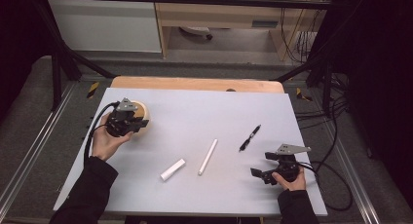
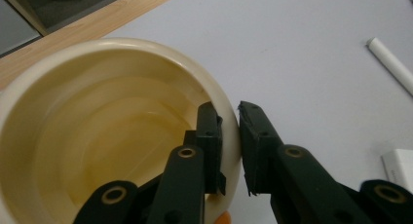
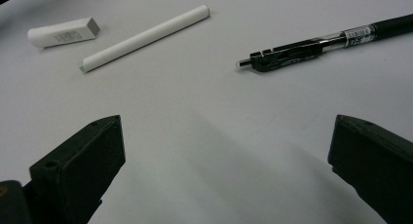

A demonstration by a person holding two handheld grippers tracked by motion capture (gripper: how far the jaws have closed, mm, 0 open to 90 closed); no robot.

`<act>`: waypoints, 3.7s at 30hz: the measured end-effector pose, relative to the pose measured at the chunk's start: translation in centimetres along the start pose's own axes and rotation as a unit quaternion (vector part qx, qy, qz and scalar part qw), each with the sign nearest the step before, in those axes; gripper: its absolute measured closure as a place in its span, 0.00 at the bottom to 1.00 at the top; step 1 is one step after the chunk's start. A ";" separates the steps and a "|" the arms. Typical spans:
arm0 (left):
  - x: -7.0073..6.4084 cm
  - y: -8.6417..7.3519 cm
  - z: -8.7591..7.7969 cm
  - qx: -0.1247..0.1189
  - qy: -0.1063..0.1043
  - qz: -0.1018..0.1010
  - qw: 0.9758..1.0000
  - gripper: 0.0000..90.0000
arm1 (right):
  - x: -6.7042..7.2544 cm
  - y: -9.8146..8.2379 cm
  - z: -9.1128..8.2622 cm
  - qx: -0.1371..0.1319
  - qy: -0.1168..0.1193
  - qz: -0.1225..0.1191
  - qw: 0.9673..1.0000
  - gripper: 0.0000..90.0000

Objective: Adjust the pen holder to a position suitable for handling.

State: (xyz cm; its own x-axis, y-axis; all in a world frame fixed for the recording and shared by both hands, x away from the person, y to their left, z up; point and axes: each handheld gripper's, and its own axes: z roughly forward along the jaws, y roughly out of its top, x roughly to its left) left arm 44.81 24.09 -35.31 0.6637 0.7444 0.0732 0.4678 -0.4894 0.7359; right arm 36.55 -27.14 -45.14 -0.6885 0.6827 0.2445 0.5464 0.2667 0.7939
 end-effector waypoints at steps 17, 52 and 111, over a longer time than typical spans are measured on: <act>-5.2 2.5 0.7 -0.016 -0.039 0.015 0.999 0.88 | 0.0 0.0 0.0 0.003 0.001 0.000 1.000 0.01; -12.3 4.8 6.5 0.011 -0.107 0.021 0.994 0.89 | 0.0 0.0 0.0 0.004 0.001 -0.001 1.000 0.01; -8.3 3.5 3.1 -0.009 -0.069 0.005 0.998 0.26 | 0.0 0.0 0.0 0.001 0.000 0.000 1.000 0.01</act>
State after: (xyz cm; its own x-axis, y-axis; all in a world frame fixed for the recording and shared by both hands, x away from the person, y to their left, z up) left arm 42.69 14.79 -35.44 0.7427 0.6695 -0.0114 0.4514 -0.4879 0.7471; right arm 36.52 -27.14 -45.14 -0.6881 0.6833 0.2443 0.5478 0.2683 0.7924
